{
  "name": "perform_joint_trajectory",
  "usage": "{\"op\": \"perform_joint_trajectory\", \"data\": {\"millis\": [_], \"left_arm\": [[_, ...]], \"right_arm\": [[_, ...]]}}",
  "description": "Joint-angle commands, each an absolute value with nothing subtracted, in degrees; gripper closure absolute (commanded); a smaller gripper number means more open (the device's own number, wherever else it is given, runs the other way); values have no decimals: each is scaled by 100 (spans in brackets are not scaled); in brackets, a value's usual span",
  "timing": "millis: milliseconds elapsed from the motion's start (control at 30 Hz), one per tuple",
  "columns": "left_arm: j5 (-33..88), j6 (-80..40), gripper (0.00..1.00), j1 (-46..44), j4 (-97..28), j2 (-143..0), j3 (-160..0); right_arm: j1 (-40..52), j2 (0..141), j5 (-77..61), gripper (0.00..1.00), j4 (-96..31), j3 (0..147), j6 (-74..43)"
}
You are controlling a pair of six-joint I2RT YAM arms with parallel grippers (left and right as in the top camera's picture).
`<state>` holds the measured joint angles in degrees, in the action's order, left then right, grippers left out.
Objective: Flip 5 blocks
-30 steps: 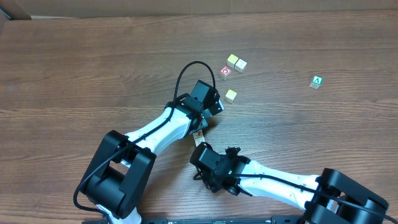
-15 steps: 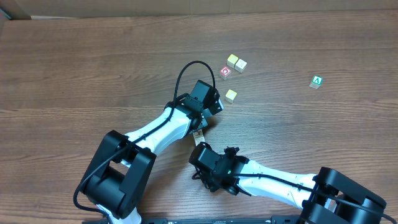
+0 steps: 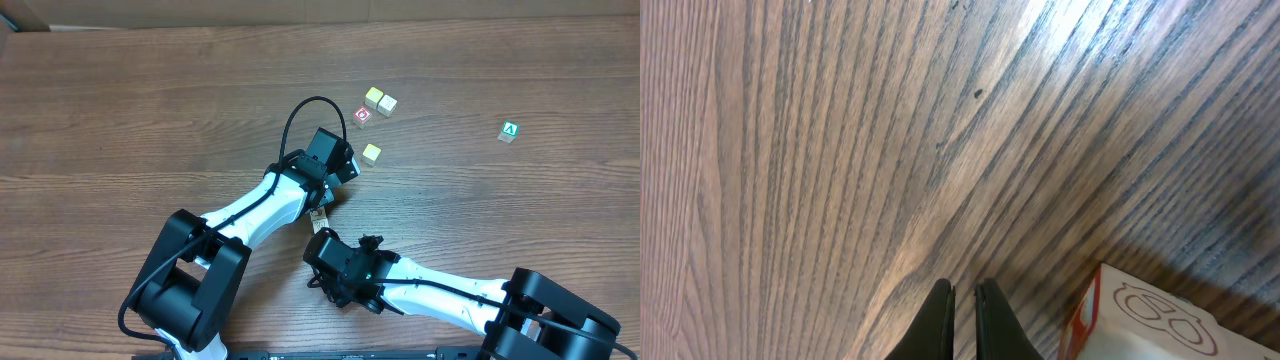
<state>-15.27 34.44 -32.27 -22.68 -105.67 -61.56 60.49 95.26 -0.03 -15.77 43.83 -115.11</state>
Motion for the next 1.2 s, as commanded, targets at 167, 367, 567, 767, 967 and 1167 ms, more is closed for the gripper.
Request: {"op": "perform_joint_trajectory", "data": {"millis": [167, 367, 567, 767, 967, 1167], "left_arm": [[-1614, 3345, 96, -3262, -2215, -10667, -6292], [-1756, 3345, 96, -3262, -2202, -10667, -6292], [-1763, 3343, 96, -3238, -2158, -10667, -6296], [-1758, 2998, 96, -3065, -2161, -10645, -6490], [-1667, 2650, 96, -2834, -2248, -10438, -6816], [-1671, 2648, 96, -2759, -2314, -10184, -6956]], "right_arm": [[6108, 9627, -3, 96, -1500, 4495, -11550], [6114, 9734, -71, 96, -1433, 4495, -11550], [6114, 9778, -115, 96, -1389, 4495, -11550], [6114, 9778, -117, 96, -1376, 4495, -11531], [6178, 9778, -115, 96, -1372, 4495, -11531], [6438, 9773, -121, 96, -1380, 4495, -11445]]}}
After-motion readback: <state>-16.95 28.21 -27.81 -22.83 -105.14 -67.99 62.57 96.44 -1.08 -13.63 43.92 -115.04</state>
